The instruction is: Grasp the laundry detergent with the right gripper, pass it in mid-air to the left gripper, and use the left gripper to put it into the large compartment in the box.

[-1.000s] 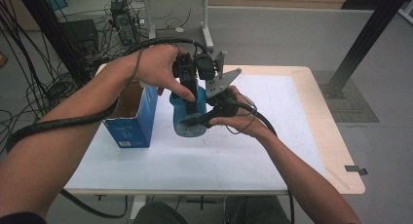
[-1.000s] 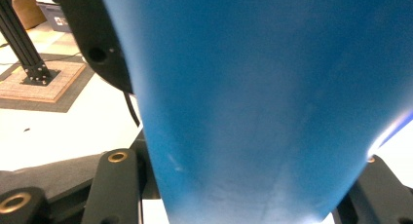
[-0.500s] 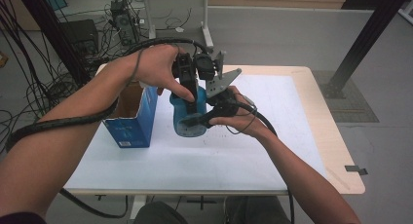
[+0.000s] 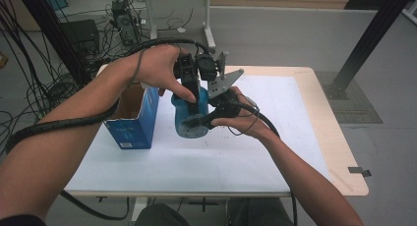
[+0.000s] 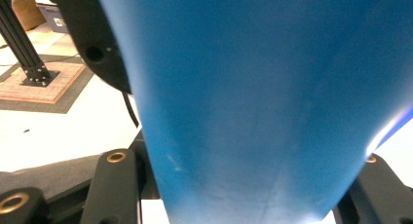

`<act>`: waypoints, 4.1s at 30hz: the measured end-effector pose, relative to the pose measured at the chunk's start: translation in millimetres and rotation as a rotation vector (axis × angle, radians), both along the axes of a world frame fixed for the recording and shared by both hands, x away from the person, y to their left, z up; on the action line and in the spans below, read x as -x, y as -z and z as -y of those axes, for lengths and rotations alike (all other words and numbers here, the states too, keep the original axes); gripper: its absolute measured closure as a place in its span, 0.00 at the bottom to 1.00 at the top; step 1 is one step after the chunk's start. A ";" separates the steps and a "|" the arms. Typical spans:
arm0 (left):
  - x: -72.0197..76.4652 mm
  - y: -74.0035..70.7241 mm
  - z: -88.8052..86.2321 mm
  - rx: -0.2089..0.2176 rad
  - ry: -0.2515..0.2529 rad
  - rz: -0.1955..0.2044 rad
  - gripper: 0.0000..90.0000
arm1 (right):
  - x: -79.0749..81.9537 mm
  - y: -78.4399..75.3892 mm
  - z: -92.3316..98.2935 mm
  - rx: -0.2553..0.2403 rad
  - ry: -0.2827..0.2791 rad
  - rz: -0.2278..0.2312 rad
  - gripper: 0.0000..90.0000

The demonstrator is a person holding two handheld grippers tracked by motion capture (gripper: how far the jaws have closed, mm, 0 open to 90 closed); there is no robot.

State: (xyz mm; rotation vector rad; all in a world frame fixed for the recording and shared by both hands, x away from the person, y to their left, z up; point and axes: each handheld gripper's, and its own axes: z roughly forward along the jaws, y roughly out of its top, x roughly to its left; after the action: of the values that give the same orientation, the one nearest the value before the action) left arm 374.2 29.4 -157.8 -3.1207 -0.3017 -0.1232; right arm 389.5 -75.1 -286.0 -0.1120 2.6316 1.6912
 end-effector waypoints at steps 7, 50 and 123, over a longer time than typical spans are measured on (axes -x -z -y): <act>0.3 -0.6 0.3 0.002 0.000 0.005 0.41 | 0.3 -0.3 0.6 0.000 0.004 0.001 0.47; 1.5 -4.5 0.4 0.002 0.000 0.021 0.41 | -0.3 -2.0 1.5 -0.014 0.019 -0.017 0.47; -36.8 -104.0 -72.1 0.048 -0.687 0.034 0.41 | 9.3 -57.6 134.8 0.408 0.315 -0.104 0.11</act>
State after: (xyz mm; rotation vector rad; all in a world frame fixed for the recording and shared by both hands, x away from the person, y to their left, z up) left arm 411.0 101.5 -53.8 -2.8553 -1.3484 -0.1604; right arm 380.3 -210.0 -228.5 0.3772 2.8401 1.0831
